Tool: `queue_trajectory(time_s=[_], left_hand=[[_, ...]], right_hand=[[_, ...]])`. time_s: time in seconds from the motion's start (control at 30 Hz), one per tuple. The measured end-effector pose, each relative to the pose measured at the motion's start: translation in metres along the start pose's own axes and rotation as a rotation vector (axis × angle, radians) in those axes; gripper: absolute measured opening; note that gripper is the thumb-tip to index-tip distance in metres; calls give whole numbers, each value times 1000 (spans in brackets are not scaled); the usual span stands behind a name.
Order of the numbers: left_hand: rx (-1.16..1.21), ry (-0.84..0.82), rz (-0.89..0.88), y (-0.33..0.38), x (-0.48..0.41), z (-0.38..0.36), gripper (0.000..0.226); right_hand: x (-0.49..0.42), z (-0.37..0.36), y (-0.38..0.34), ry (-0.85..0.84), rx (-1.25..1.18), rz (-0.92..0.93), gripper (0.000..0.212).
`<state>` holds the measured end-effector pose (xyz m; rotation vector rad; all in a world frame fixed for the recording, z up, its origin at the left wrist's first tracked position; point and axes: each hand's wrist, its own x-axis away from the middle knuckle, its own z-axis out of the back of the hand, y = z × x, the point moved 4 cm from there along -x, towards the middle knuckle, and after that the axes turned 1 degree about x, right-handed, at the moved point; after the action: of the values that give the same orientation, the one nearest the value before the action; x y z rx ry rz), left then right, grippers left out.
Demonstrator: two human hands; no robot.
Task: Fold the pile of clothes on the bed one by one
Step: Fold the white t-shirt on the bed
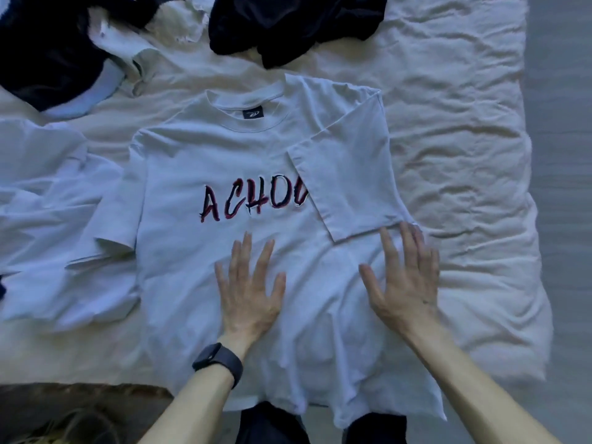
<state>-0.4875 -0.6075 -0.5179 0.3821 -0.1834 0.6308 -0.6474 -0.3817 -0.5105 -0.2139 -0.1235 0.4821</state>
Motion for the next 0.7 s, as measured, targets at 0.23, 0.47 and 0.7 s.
queue_trajectory(time_s=[0.23,0.47,0.7], left_hand=[[444,130,883,-129,189,20,74],[657,-351,902,-177,228,-6,65],[596,-193,815,-176,245,-20,61]], right_hand=[[170,33,40,-24,-340,-619,79],[211,28,51,-338,-537,-910,52],[228,22,79,-527,-707,-735,30]])
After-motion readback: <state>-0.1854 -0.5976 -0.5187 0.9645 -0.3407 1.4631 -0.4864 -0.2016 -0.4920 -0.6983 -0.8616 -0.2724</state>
